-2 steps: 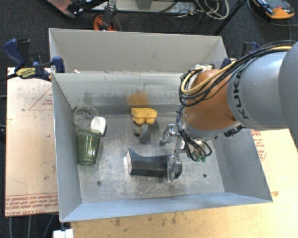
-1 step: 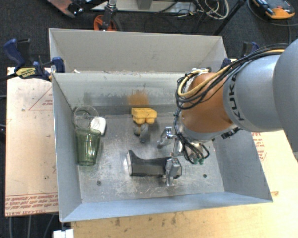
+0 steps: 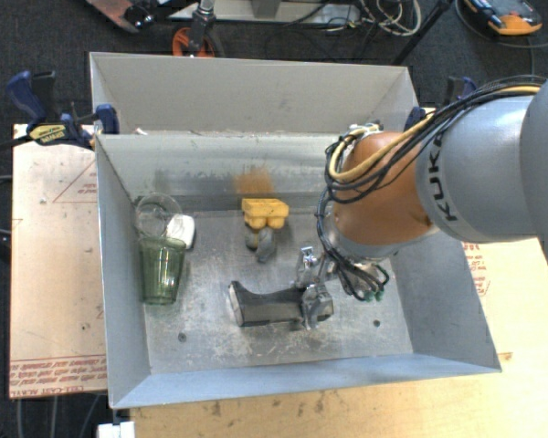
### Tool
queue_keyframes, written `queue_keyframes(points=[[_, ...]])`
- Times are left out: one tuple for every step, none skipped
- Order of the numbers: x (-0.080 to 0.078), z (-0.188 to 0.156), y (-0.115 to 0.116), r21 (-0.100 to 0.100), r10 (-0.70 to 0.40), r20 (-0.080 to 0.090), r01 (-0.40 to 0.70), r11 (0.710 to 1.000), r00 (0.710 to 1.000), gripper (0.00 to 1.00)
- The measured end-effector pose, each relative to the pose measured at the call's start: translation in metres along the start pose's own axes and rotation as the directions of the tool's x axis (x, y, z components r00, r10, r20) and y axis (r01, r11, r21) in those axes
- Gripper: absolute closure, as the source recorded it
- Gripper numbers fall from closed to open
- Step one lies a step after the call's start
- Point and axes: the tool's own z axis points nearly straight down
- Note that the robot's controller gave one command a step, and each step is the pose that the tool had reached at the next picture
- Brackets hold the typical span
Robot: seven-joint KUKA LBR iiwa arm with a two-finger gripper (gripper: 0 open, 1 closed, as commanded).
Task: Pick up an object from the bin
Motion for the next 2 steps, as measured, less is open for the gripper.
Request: queue_keyframes(points=[[0.000,0.001,0.000,0.000,0.001,-0.001,-0.001,1.000,1.000,1.00],[0.018,-0.108,0.010,0.000,-0.008,-0.001,0.008,1.000,1.000,1.00]])
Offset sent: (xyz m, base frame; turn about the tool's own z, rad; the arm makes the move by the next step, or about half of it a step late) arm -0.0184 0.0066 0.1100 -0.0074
